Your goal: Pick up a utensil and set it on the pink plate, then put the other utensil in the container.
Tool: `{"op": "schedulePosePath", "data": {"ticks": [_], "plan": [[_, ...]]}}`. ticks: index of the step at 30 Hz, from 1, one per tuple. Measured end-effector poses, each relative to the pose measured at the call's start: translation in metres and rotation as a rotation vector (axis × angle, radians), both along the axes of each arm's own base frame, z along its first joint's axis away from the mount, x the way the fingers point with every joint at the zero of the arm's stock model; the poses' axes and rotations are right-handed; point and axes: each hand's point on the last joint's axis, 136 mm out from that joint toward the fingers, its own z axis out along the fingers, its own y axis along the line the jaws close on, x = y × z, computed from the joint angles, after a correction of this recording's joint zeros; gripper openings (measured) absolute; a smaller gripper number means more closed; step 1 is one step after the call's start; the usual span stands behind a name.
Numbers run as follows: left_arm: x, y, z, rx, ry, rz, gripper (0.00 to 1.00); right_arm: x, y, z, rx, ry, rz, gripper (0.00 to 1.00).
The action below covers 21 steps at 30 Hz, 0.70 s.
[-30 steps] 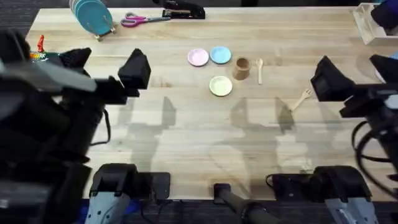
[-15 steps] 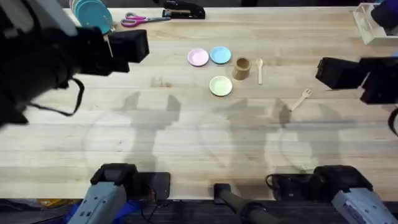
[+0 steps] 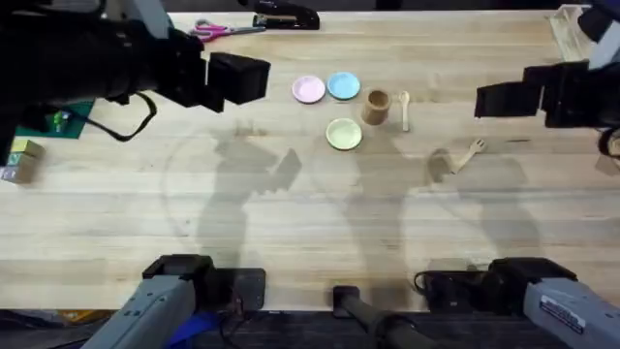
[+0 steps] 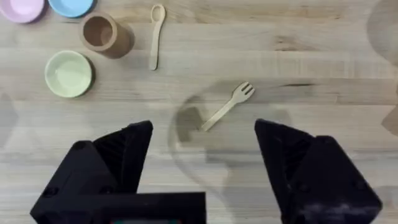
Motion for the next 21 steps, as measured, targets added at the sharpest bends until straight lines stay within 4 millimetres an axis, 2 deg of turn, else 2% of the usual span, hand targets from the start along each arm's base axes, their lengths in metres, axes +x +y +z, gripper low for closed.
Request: {"op": "schedulePosePath", "data": {"ticks": [13,21], "plan": [[0.0002,-0.0099,-0.003,-0.015,0.006,-0.071,0.994,0.004,0.0,-0.0002,0.0,0.008,0.0,0.998],[-0.0002,-0.0105,-0.003,-0.016,0.007,-0.076,0.993,-0.0029,-0.0001,-0.0046,0.0,0.041,0.0,0.997]]}}
